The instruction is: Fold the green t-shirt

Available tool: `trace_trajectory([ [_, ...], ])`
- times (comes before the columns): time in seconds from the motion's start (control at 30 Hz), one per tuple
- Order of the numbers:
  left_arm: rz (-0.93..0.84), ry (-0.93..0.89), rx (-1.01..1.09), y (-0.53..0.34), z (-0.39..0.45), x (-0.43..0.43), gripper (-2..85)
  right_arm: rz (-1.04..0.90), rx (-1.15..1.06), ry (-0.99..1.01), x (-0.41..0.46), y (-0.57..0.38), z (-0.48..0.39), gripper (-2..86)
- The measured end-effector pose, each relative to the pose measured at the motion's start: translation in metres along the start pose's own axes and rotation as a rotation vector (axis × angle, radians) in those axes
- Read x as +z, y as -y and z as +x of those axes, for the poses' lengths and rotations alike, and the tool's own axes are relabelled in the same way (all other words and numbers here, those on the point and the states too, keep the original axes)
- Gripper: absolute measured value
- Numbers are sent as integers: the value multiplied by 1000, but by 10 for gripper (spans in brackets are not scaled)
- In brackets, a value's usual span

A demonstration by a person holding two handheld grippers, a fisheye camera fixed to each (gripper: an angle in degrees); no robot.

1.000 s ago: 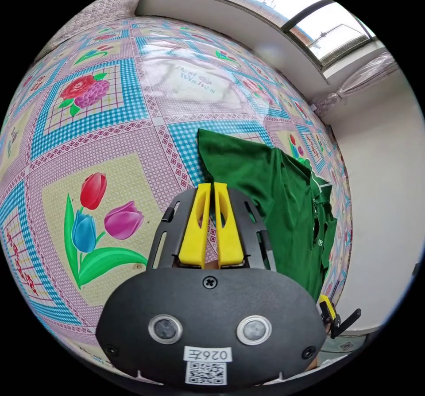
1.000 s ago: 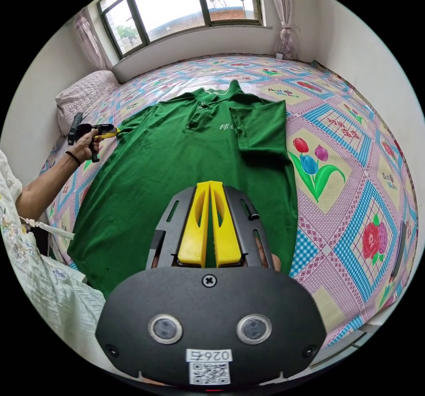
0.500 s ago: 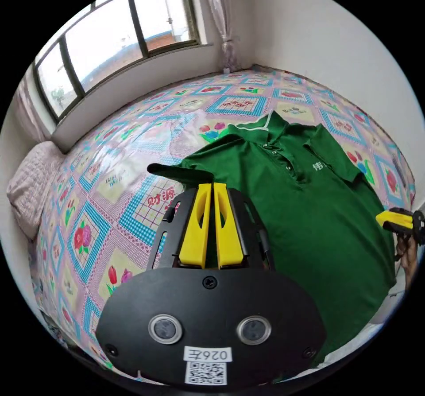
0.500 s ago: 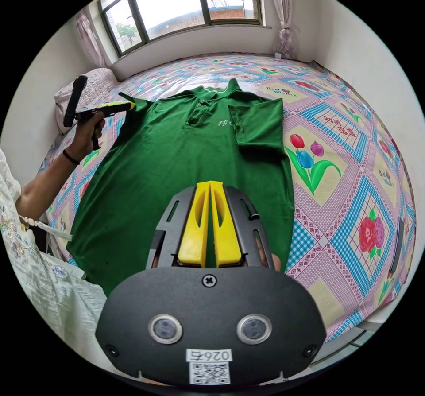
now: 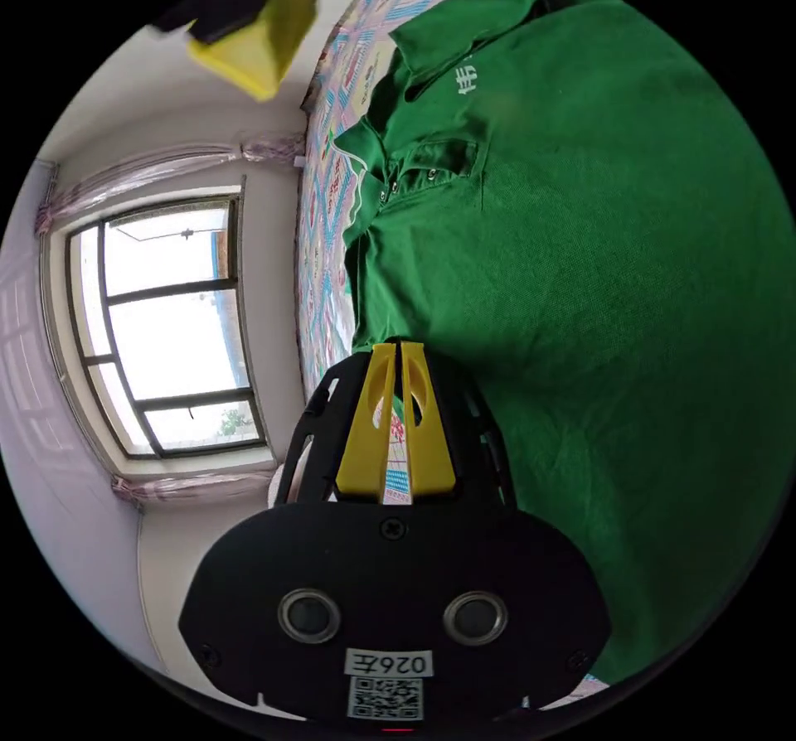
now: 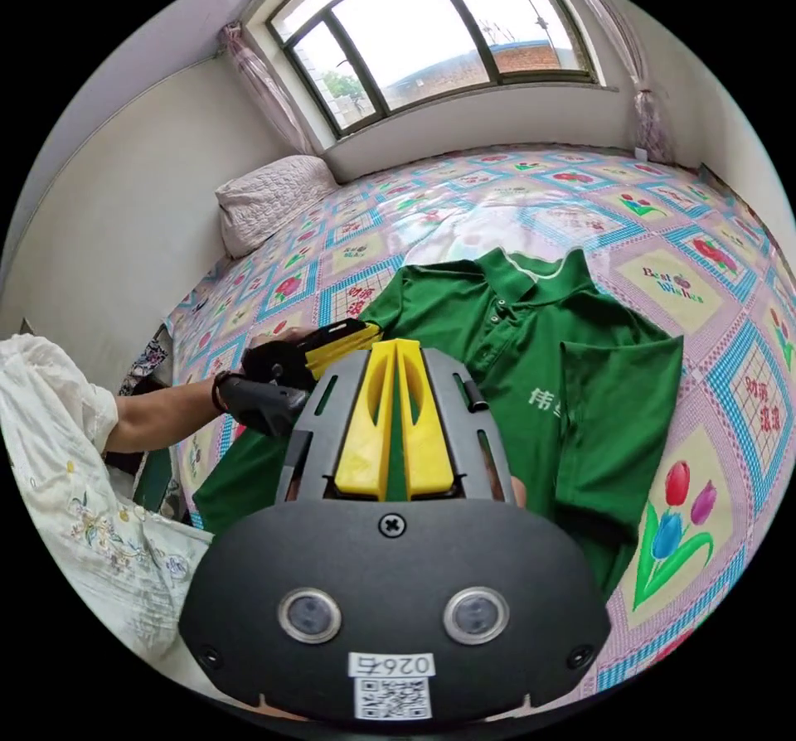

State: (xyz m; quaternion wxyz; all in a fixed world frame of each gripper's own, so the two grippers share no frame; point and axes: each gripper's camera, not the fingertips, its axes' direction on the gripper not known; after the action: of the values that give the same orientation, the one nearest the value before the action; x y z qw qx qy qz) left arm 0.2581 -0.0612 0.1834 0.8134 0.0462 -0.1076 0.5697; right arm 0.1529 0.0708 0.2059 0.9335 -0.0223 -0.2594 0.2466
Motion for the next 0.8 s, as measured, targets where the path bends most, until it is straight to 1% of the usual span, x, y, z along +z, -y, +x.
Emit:
trace_trajectory([
  [0.07, -15, 49, 85, 13, 6, -3, -6, -82, -62, 127, 42, 54, 4, -9],
  [0.1, -17, 56, 105, 16, 8, -4, -6, -105, -79, 147, 54, 65, 2, -9],
  [0.17, -6, 83, 171, 26, 12, -10, -5, -224, -172, 190, 99, 102, -12, -9],
  [0.2, -2, 92, 186, 28, 14, -11, -5, -260, -198, 176, 110, 109, -17, -9],
  [0.27, 22, 114, 232, 35, 18, -17, -5, -416, -332, 73, 152, 122, -41, -10],
  [0.37, 56, 95, 251, 41, 18, -21, -5, -537, -454, -10, 190, 121, -62, -9],
  [0.43, 68, 68, 242, 44, 16, -22, -5, -562, -511, -46, 202, 116, -69, -3],
  [0.57, 85, 19, 192, 46, 6, -17, -4, -610, -578, -36, 215, 106, -75, 51],
  [0.63, 91, -5, 169, 46, 1, -13, -4, -649, -603, -52, 224, 102, -74, 55],
  [0.7, 97, -25, 149, 44, -4, -8, -4, -684, -624, -94, 235, 98, -73, 46],
  [0.77, 102, -52, 140, 41, -7, 0, -4, -719, -632, -148, 246, 97, -66, 14],
  [0.8, 101, -49, 138, 40, -8, 2, -4, -716, -626, -138, 246, 98, -64, 6],
])
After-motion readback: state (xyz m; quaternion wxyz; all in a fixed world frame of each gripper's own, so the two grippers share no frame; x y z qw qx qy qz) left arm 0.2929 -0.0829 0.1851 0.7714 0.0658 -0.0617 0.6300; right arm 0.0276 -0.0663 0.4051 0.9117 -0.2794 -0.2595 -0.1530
